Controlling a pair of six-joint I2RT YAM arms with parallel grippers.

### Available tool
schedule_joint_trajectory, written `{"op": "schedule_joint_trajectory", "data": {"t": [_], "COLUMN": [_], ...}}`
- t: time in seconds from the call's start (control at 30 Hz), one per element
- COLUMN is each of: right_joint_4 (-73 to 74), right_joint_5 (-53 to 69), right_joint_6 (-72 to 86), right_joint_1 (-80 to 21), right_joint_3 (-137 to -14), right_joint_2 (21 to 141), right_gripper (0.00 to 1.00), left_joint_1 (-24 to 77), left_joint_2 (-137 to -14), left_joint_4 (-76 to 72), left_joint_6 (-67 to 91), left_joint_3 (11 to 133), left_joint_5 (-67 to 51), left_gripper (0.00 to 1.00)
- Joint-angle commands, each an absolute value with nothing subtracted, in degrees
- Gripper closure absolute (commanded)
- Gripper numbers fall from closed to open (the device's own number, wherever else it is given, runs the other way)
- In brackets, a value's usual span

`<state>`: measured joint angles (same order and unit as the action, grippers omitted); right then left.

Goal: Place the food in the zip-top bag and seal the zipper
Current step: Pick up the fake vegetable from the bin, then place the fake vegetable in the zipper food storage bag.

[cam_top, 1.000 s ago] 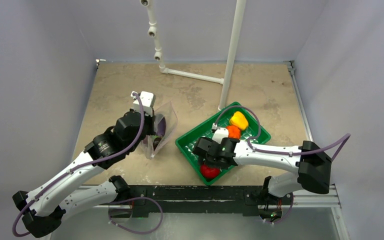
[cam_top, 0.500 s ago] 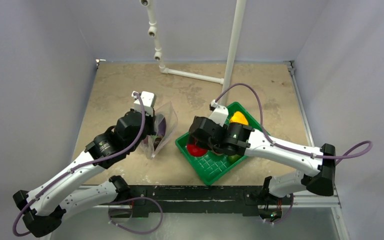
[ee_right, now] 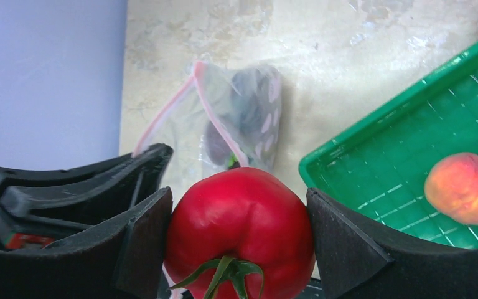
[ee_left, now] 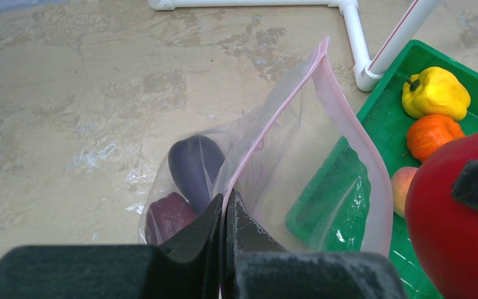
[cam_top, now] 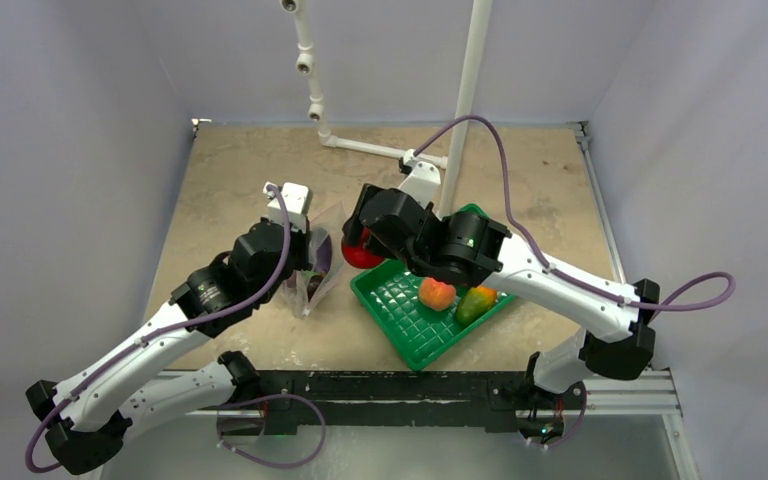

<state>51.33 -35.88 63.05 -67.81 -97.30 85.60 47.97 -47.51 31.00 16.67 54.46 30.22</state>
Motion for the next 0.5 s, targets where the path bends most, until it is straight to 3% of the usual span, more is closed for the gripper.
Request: {"op": "schedule_joint_trajectory", "data": {"t": [0.0, 0.27, 0.47], "right_joint_4": [47.1, 41.62, 39.68], "right_joint_5": [-37.47, -35.77, -34.87], "right_joint_6": [58.77, 55.74, 55.28], "right_joint_1": [-67.94, -67.94, -67.79], "right_joint_3": [-101.35, -104.28, -104.94], "right_joint_2": [86.83, 91.37, 94.29], "right_gripper": [0.85, 0.84, 0.76], "left_joint_1": [47.61, 47.63, 47.58], "left_joint_2": [-47.11, -47.29, -47.12], "left_joint_4": [30.25, 30.24, 30.17], "left_joint_6": [15.67, 15.66, 15.67], "left_joint_3": [53.97, 53.95, 53.9], "left_joint_5": [30.25, 30.06, 29.97], "left_gripper": [1.0, 1.0, 1.0]}}
